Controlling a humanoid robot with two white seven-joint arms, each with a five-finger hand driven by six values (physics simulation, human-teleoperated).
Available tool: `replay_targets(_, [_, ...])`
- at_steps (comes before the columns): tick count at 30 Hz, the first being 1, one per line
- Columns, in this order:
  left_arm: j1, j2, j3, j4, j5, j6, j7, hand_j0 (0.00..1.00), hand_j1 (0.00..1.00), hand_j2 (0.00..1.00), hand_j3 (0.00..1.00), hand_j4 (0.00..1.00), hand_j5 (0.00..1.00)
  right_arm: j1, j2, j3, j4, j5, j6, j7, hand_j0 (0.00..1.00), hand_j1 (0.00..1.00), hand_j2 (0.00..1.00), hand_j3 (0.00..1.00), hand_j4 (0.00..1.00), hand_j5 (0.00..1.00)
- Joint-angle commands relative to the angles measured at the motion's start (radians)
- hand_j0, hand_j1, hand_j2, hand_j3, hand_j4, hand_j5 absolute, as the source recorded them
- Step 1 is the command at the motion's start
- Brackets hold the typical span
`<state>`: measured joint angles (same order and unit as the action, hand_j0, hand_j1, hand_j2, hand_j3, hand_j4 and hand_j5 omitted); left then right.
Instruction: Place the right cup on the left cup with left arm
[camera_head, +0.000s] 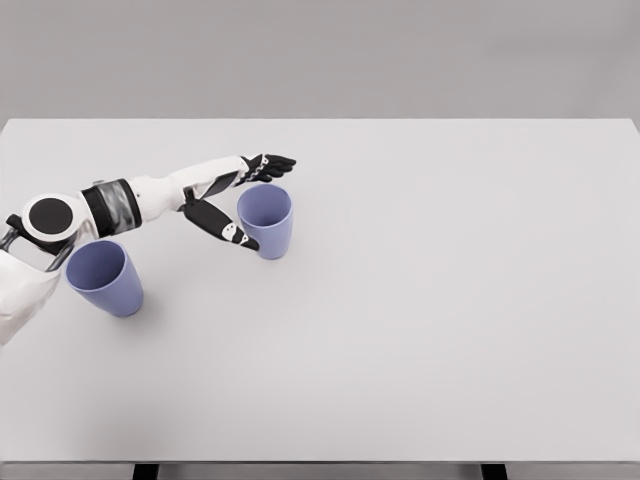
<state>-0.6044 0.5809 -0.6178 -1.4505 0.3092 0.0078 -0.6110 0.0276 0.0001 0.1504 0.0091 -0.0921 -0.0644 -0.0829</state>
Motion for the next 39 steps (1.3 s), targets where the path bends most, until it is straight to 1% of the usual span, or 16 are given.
replay_targets(1, [0.000, 0.000, -0.002, 0.002, 0.005, 0.000, 0.000, 1.00, 1.00, 1.00, 1.00, 1.00, 1.00, 0.000, 0.000, 0.000, 0.000, 0.000, 0.000, 0.000, 1.00, 1.00, 1.00, 1.00, 1.00, 1.00])
replay_targets(8, [0.003, -0.010, -0.003, 0.013, 0.005, 0.000, 0.000, 1.00, 1.00, 1.00, 1.00, 1.00, 1.00, 0.000, 0.000, 0.000, 0.000, 0.000, 0.000, 0.000, 1.00, 1.00, 1.00, 1.00, 1.00, 1.00])
replay_targets(11, [0.002, -0.010, -0.010, 0.032, 0.005, -0.002, 0.000, 1.00, 1.00, 1.00, 1.00, 1.00, 1.00, 0.000, 0.000, 0.000, 0.000, 0.000, 0.000, 0.000, 1.00, 1.00, 1.00, 1.00, 1.00, 1.00])
replay_targets(21, [0.002, -0.013, -0.011, 0.039, 0.005, 0.000, 0.000, 1.00, 1.00, 1.00, 1.00, 1.00, 1.00, 0.000, 0.000, 0.000, 0.000, 0.000, 0.000, 0.000, 1.00, 1.00, 1.00, 1.00, 1.00, 1.00])
replay_targets(23, [0.002, -0.019, -0.013, 0.053, 0.005, -0.002, 0.000, 1.00, 1.00, 1.00, 1.00, 1.00, 1.00, 0.000, 0.000, 0.000, 0.000, 0.000, 0.000, 0.000, 1.00, 1.00, 1.00, 1.00, 1.00, 1.00])
replay_targets(38, [0.000, -0.021, -0.016, 0.058, 0.007, 0.000, 0.000, 1.00, 1.00, 1.00, 1.00, 1.00, 1.00, 0.000, 0.000, 0.000, 0.000, 0.000, 0.000, 0.000, 1.00, 1.00, 1.00, 1.00, 1.00, 1.00])
replay_targets(39, [0.000, -0.021, -0.014, 0.058, 0.007, 0.000, 0.000, 0.96, 0.96, 0.96, 0.96, 0.96, 0.96, 0.000, 0.000, 0.000, 0.000, 0.000, 0.000, 0.000, 1.00, 1.00, 1.00, 1.00, 1.00, 1.00])
